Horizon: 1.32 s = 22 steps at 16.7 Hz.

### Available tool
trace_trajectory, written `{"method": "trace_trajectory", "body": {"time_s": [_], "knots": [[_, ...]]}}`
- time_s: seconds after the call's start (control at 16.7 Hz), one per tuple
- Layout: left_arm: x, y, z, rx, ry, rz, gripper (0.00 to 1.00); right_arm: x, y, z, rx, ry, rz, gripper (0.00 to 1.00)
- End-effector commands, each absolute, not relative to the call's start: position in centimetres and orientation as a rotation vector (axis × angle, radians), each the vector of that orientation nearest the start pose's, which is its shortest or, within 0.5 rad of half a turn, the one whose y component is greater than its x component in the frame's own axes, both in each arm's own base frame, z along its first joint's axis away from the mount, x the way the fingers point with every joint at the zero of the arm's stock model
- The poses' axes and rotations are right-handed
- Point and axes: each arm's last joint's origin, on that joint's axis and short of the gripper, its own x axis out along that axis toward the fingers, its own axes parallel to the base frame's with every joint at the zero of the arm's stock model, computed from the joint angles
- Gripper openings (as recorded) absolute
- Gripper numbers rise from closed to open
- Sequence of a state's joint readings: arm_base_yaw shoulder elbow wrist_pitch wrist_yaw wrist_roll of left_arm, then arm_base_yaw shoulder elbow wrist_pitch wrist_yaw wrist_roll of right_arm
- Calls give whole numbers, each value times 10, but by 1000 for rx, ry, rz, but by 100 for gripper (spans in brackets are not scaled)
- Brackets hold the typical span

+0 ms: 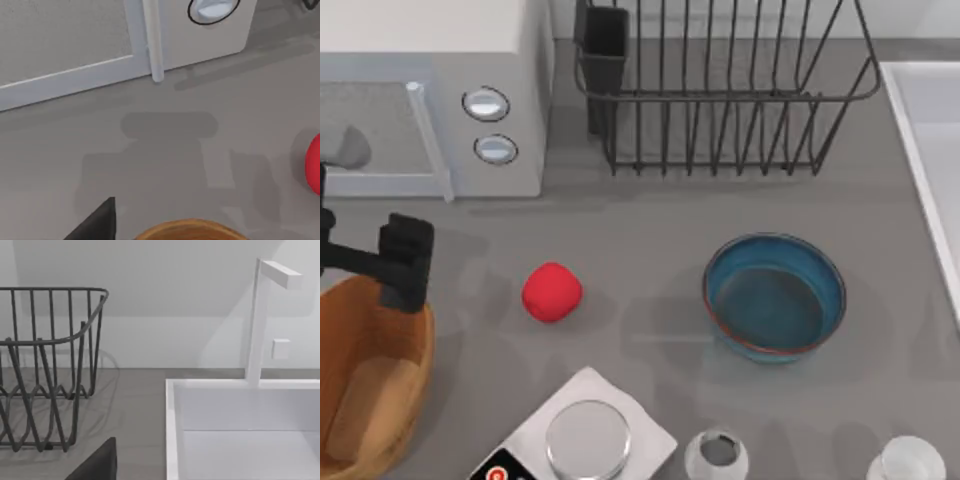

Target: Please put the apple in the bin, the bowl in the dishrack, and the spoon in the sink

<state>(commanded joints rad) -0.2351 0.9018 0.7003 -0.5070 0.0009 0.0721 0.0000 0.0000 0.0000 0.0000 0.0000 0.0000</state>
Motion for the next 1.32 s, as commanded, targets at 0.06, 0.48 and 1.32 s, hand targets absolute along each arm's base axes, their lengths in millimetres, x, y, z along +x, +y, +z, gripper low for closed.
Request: {"method": "trace_trajectory", "body": {"time_s": [0.06,0.48,1.32], "knots": [[201,-53,254,177,789,-278,100,106,-1,160,0,0,0,100],[303,-134,212,392,1325,-441,100,106,-1,160,0,0,0,100],[339,-185,170,505,1518,-521,100,106,-1,160,0,0,0,100]]}}
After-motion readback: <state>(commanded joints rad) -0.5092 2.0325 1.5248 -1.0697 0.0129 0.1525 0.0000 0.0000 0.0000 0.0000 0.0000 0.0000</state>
